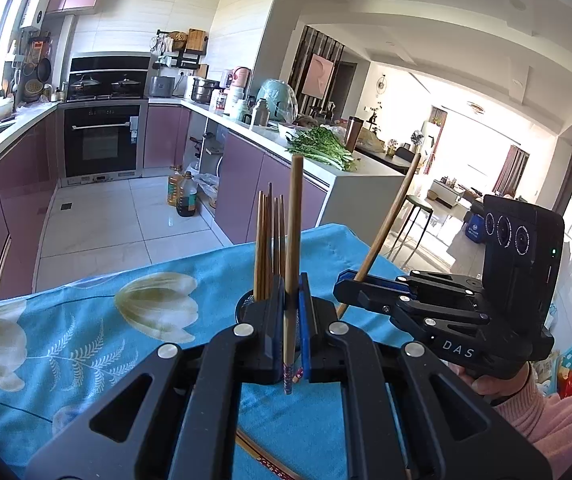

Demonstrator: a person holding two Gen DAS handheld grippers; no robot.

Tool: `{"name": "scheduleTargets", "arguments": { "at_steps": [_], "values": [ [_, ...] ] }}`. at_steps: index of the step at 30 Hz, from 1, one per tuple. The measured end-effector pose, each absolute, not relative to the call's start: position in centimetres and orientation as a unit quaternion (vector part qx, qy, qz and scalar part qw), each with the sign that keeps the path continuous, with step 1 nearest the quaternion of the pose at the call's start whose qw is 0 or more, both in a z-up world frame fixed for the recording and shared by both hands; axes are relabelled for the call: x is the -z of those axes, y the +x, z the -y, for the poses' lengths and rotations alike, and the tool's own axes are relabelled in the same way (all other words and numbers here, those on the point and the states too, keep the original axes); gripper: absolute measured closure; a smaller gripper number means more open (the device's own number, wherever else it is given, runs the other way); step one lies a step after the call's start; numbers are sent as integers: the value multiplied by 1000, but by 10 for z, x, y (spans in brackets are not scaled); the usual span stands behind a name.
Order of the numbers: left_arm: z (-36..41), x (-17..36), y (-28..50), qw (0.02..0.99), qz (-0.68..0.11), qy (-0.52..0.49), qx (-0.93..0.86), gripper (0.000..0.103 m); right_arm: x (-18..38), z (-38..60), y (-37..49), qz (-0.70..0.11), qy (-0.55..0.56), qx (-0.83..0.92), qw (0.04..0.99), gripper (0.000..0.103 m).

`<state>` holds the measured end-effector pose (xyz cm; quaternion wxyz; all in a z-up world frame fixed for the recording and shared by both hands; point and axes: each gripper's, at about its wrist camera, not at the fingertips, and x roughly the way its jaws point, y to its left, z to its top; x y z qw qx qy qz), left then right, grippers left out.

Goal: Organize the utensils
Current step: 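Lower the left gripper's chopstick into the cup and open it while the right gripper releases its chopstick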

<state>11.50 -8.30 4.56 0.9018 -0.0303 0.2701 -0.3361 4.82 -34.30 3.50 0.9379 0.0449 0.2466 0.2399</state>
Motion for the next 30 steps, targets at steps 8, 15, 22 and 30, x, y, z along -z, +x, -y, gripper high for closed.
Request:
{"name": "scheduleTargets", "arguments": {
  "at_steps": [8,15,22,30],
  "values": [
    [85,-50,115,903,-267,-29,335,96,-36,344,49,-245,44,-240,938,97],
    [88,-58,117,905,-261,-26,334,96,-41,343,52,-241,42,-241,939,97],
    [91,-64,119,907,-256,-22,334,96,-44,343,53,-238,41,-240,940,97],
    [95,-70,120,908,-250,-19,334,96,-50,341,54,-229,39,-239,943,97]
  ]
}}
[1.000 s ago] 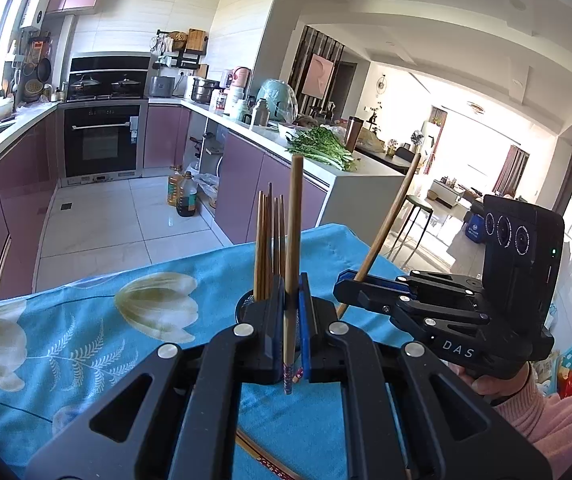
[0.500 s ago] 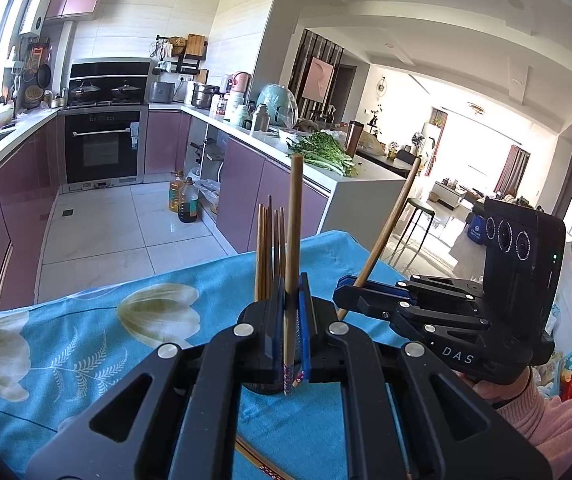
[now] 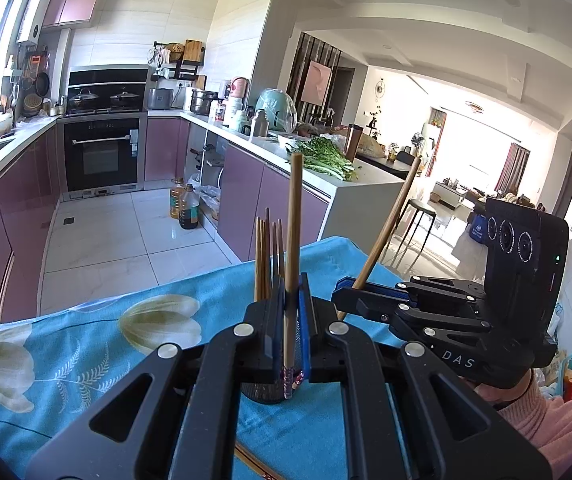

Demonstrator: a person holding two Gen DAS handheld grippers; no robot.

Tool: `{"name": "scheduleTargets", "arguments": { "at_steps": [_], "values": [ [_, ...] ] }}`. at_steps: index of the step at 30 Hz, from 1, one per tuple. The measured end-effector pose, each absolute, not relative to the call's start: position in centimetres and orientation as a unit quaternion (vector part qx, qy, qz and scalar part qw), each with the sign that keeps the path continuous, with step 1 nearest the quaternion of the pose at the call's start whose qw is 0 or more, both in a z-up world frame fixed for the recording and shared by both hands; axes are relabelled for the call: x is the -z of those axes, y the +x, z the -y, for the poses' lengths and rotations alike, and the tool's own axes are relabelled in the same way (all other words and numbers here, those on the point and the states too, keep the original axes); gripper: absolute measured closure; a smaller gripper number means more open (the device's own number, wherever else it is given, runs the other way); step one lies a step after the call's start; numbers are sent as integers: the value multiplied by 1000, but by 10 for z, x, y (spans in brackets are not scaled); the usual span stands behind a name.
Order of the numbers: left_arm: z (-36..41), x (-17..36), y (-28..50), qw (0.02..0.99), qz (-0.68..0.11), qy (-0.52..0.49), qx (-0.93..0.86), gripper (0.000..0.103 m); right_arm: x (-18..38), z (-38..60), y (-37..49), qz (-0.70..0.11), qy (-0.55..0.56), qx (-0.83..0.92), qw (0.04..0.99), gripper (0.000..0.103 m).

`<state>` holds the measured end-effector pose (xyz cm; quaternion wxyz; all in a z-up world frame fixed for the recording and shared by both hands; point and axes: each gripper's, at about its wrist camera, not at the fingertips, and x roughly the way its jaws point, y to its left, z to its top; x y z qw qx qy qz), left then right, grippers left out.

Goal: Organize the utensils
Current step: 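Lower the left gripper's chopstick into the cup and open it while the right gripper releases its chopstick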

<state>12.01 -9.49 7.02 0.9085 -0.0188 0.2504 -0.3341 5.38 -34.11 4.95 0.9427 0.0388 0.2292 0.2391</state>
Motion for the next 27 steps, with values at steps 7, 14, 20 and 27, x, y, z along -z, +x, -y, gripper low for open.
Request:
{"name": "scheduleTargets", "arguments": {
  "at_steps": [7,14,20,27],
  "values": [
    [98,-74,122,909,-245,-16,336,96,-54,342,56,-223,38,-239,944,97],
    [99,-76,123,911,-240,-14,335,96,-55,342,58,-220,36,-238,945,97],
    [99,-77,122,912,-236,-13,335,96,-57,343,59,-216,36,-237,946,97],
    [101,-77,122,914,-230,-13,334,96,-57,344,59,-215,35,-236,947,97]
  ]
}}
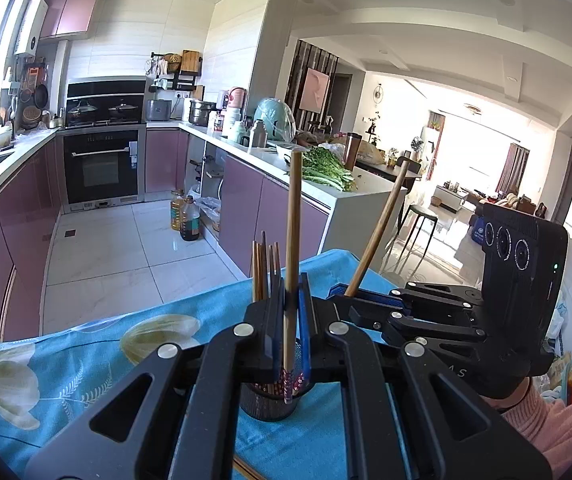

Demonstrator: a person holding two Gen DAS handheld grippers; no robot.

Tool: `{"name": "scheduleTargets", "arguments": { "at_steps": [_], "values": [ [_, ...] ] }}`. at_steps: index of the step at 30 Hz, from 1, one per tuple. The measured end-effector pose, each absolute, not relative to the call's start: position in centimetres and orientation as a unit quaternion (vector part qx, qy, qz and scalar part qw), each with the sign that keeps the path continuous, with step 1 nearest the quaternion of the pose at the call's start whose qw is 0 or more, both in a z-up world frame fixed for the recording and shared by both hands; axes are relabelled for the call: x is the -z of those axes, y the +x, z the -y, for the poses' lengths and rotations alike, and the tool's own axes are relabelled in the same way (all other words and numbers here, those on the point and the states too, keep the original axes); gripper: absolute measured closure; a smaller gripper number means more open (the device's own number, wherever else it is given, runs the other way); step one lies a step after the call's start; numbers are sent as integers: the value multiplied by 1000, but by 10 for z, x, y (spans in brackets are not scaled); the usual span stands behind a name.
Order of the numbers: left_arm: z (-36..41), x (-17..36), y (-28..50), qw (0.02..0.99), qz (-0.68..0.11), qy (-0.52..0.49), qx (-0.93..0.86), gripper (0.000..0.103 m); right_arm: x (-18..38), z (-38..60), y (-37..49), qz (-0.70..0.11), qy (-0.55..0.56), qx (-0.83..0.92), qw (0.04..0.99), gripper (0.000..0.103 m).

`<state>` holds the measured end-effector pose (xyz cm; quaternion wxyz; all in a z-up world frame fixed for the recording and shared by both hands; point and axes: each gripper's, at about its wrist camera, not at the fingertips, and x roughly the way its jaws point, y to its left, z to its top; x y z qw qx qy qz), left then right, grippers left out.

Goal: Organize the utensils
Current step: 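Lower the left gripper's chopstick into the cup and open it while the right gripper releases its chopstick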

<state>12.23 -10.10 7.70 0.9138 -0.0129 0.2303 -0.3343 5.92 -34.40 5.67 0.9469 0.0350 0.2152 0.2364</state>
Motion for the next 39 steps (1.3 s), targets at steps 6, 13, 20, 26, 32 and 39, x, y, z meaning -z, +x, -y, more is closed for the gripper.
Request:
{"name": "scheduleTargets", "arguments": {
  "at_steps": [6,13,20,26,32,39],
  "values": [
    [100,-78,123,914,-229,-14,334,96,-57,345,59,-215,36,-235,947,97],
    [102,-77,126,916,-231,-10,328,96,-56,346,61,-217,39,-230,948,97],
    [108,-76,130,915,-238,-3,326,96,-51,344,66,-225,46,-223,948,97],
    [111,-72,133,914,-247,6,320,96,-46,340,73,-235,52,-219,946,97],
    [113,-66,136,910,-262,16,320,96,-38,339,79,-250,56,-216,942,97],
    [117,-57,139,901,-284,32,325,96,-23,336,88,-279,69,-220,932,97]
  ]
}}
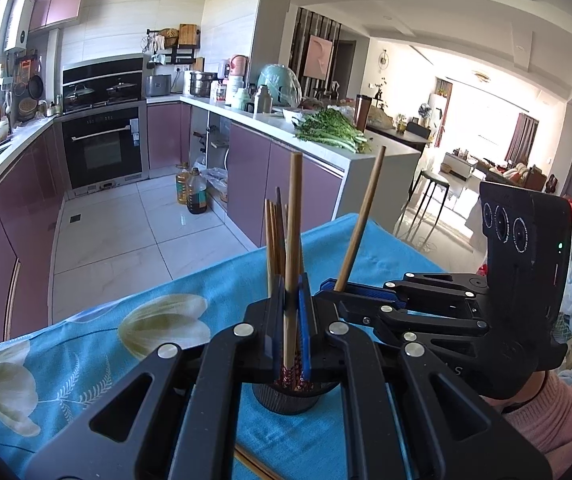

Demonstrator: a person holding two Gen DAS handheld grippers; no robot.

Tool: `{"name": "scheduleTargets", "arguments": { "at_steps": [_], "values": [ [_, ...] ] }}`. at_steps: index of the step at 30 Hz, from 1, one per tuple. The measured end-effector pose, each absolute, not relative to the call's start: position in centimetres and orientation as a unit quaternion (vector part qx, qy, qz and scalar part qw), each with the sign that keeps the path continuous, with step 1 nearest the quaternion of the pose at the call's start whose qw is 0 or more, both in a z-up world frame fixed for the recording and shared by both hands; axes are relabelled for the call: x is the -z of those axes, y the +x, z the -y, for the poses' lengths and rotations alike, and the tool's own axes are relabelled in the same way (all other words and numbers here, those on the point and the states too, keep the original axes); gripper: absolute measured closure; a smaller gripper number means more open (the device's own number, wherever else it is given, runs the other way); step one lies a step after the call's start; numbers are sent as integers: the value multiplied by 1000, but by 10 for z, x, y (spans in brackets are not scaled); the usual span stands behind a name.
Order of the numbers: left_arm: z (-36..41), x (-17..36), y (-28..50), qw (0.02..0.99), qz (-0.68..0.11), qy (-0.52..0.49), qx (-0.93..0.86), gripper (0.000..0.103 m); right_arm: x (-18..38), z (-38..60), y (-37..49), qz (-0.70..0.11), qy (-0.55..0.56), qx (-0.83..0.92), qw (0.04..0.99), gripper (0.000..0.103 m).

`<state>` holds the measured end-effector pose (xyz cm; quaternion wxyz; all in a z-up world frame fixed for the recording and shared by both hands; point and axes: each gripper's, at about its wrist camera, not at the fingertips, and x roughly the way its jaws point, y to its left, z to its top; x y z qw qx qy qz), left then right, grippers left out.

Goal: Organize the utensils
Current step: 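Lower the left gripper's chopstick into the cup and open it while the right gripper releases its chopstick, then move both open grippers back over the last two chopsticks on the tablecloth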

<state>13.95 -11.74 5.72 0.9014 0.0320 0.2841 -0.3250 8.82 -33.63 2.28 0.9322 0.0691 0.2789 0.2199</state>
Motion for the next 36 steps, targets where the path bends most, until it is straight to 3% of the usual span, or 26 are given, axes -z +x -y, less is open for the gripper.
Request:
{"name": "scheduleTargets", "arguments": {
  "at_steps": [23,26,30,36],
  "values": [
    [136,-8,180,879,-355,42,316,92,12,336,110,-330,99,-195,918,95],
    [135,0,183,877,-361,35,317,85,12,337,108,-329,101,-195,919,94],
    [126,8,181,879,-360,16,313,83,11,339,100,-322,99,-195,921,87],
    [95,10,156,901,-328,-9,283,62,-2,337,77,-297,81,-221,925,71]
  ]
}}
